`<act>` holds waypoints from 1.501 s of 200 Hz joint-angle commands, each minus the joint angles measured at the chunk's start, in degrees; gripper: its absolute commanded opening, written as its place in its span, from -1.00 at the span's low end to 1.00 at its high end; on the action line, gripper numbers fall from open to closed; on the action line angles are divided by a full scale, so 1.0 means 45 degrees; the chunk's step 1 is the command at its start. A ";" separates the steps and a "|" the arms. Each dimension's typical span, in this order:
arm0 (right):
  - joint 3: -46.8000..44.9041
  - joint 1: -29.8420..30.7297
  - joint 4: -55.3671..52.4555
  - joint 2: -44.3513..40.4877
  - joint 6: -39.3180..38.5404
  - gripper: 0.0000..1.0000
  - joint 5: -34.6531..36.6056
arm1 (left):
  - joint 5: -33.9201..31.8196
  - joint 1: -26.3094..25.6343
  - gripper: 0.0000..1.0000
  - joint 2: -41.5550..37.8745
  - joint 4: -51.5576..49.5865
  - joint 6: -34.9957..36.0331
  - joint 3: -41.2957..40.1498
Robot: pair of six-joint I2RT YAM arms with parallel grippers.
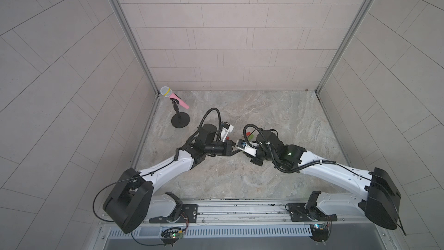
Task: Close the usb drive cover
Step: Close the cover of the USB drive, then place the USB drive at the center of the board.
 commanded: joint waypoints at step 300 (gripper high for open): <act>0.3832 -0.8461 -0.5732 0.5967 0.7691 -0.72 -0.0786 | -0.4640 0.0065 0.22 -0.2587 -0.2088 0.1805 -0.0540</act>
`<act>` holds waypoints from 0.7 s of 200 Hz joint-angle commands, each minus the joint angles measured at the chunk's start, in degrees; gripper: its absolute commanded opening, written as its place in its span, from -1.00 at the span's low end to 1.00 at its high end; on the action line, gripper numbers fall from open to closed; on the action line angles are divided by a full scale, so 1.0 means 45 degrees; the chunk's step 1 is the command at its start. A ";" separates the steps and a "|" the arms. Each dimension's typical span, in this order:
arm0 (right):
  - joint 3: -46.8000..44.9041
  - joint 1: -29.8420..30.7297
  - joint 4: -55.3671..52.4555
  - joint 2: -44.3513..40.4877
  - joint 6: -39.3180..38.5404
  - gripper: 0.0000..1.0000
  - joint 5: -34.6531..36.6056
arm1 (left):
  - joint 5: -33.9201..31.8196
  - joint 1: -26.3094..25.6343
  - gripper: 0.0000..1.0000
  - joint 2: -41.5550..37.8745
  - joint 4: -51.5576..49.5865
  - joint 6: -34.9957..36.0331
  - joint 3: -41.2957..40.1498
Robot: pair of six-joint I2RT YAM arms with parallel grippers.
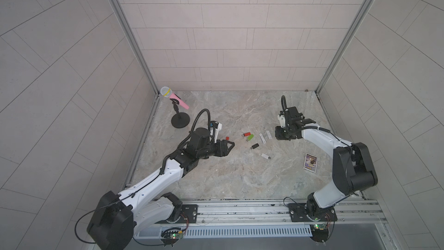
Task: Close the usb drive cover
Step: Place the USB drive at the center of the board.
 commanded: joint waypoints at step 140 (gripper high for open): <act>0.2468 0.0033 -0.2819 0.3472 -0.0873 -0.63 0.0788 | -0.0790 0.0050 0.37 0.0099 -0.0184 0.0862 -0.0077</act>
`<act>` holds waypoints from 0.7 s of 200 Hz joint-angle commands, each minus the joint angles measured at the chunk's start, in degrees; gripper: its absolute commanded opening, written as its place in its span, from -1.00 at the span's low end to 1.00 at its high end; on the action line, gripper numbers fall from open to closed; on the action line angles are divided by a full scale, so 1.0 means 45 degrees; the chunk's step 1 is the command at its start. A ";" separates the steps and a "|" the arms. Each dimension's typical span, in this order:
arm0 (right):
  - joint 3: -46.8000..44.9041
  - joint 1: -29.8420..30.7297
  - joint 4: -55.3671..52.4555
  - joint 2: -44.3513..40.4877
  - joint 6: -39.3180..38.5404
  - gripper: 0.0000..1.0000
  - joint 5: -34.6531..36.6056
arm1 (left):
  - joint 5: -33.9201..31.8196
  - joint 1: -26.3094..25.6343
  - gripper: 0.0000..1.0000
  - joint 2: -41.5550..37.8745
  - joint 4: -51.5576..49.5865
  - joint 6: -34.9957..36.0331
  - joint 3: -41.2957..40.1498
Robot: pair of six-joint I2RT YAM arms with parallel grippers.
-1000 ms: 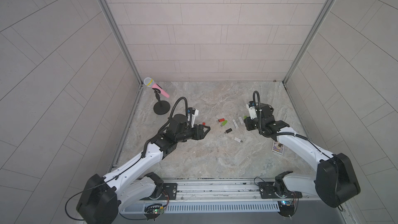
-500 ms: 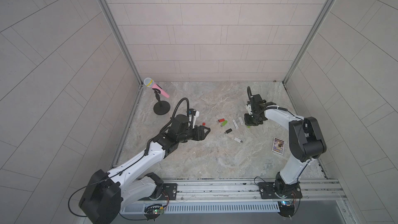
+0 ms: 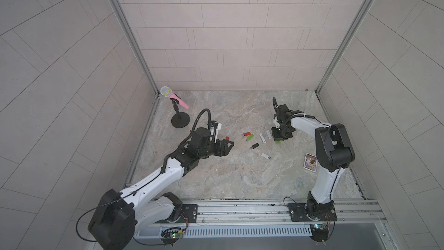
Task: Close the usb drive cover
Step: Place the USB drive at the center of the board.
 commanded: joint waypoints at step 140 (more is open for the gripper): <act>0.0256 0.0136 -0.1216 -0.1266 -0.0139 -0.26 0.0474 | -0.1054 0.0114 0.37 -0.0723 -0.0674 0.0244 -0.0212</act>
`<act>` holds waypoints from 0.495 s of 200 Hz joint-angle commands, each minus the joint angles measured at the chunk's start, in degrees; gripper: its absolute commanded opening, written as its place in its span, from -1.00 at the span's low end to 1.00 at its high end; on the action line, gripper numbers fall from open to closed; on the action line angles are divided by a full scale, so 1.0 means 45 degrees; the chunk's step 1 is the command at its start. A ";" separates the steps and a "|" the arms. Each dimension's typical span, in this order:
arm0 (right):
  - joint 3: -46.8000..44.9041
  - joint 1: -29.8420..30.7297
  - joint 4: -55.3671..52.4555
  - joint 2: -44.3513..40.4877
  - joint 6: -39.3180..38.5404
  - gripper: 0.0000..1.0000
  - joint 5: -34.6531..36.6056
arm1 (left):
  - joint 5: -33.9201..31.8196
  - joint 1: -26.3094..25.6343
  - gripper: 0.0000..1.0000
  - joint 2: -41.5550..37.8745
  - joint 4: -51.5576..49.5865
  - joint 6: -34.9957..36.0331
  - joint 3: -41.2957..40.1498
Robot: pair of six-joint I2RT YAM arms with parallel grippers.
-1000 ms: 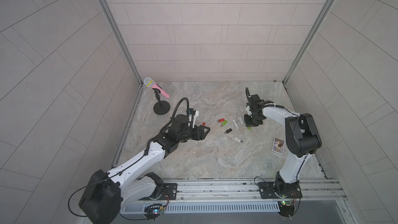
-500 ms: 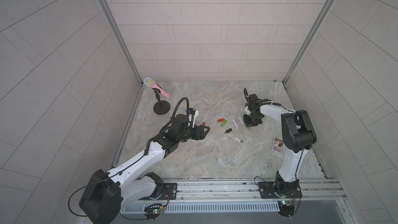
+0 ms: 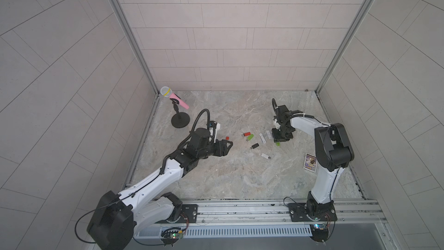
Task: Close the usb drive cover
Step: Place the USB drive at the center of the board, then move the cover to the center of the board.
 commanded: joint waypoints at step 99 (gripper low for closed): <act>-0.0725 0.4596 0.1940 -0.3039 -0.5338 -0.23 -0.0413 | -0.2911 0.1395 0.47 -0.1750 -0.2359 -0.0641 -0.0958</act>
